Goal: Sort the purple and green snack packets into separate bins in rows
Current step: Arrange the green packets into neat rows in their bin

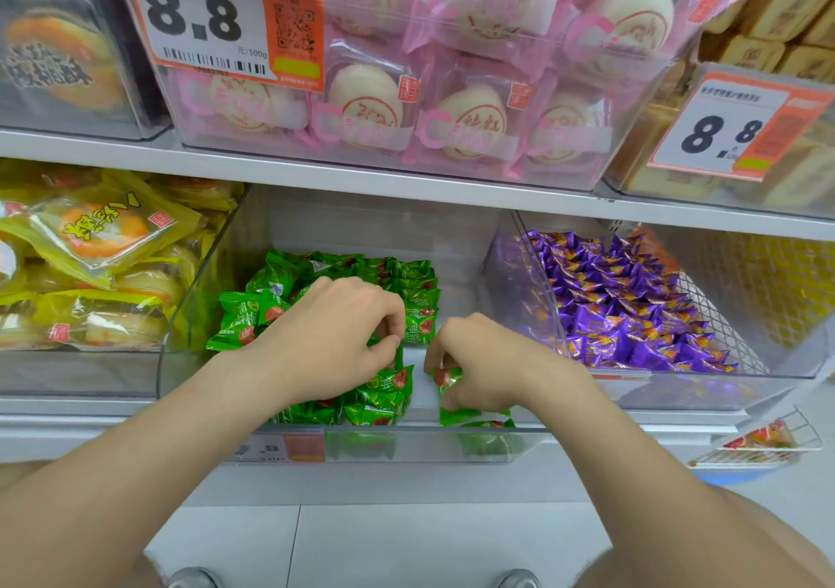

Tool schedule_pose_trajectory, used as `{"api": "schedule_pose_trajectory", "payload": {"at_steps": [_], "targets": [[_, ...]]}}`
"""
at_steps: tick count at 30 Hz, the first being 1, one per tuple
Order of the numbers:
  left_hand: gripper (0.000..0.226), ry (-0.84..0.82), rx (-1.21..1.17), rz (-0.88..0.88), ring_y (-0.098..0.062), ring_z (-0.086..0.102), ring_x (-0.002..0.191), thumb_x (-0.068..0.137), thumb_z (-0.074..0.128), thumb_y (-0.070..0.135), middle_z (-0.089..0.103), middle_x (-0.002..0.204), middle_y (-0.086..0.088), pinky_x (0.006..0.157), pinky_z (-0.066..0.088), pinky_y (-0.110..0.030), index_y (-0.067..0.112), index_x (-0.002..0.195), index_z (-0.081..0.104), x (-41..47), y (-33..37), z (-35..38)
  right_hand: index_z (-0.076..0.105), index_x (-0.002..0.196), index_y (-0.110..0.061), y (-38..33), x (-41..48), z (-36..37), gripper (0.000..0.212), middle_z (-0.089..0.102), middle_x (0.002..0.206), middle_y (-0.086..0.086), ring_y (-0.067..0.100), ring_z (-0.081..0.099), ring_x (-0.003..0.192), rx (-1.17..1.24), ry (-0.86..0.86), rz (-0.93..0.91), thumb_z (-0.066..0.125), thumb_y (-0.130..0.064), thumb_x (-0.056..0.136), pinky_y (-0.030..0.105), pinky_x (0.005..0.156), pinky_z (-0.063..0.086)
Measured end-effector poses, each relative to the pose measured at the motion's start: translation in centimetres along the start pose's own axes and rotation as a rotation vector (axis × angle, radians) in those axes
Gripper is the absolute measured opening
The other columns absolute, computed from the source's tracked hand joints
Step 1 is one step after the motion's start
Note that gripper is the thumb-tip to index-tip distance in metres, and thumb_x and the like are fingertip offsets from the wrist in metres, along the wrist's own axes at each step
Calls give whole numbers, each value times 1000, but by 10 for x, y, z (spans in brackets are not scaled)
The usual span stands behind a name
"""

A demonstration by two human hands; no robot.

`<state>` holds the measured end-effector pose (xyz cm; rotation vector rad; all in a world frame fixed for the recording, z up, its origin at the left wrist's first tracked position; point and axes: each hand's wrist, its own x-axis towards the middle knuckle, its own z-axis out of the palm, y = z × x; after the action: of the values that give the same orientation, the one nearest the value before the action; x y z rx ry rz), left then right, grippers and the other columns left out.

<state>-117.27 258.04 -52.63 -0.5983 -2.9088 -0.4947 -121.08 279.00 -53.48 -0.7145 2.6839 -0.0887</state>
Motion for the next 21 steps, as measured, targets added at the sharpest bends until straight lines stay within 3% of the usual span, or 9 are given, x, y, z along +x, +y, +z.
{"api": "schedule_pose_trajectory", "payload": {"at_steps": [3,7,10,14,16,18,21], "targets": [[14,43,-199,-37,5,60,92,90,73,33,66,92,22,88,53,-29,38,101,67,2,-2,0,76,100,-30,6,-6,-11,26,67,91,-9,16,62,97,175,250,18,85,-22,77,30,84,52],[40,23,-472,-131,1,70,93,85,85,39,70,106,15,85,59,-22,34,120,67,7,4,-1,72,85,-32,4,-11,-17,30,73,84,-5,16,69,77,636,494,129,96,-37,67,36,74,61],[32,17,-814,-307,-13,78,88,86,86,21,73,106,-1,86,63,-30,25,115,73,12,8,-4,72,94,-23,-3,-14,-15,29,75,85,6,27,75,71,1017,534,117,94,-25,76,45,65,65],[32,69,-1223,-447,-28,79,87,86,80,-2,75,98,-17,77,65,-35,9,115,72,12,10,-7,72,112,-7,-10,-19,-19,23,77,95,18,27,77,80,1339,444,79,80,-8,91,36,71,66],[33,84,-1160,-444,-28,79,81,86,81,-2,77,92,-12,74,65,-33,12,115,72,12,7,-7,73,115,-6,-7,-22,-21,20,78,98,21,29,78,81,1362,349,90,75,-8,95,33,69,65],[34,45,-969,-369,-28,78,81,87,83,4,76,95,-11,76,64,-35,20,114,72,11,5,-6,75,112,-7,-1,-23,-22,16,78,94,21,26,76,77,1237,284,108,74,-11,96,32,69,63],[31,30,-605,-217,-10,75,79,86,87,16,73,91,4,77,60,-23,31,108,71,8,5,-2,80,103,-18,6,-20,-16,10,79,86,10,15,72,76,928,311,106,79,-18,93,34,75,61]]}}
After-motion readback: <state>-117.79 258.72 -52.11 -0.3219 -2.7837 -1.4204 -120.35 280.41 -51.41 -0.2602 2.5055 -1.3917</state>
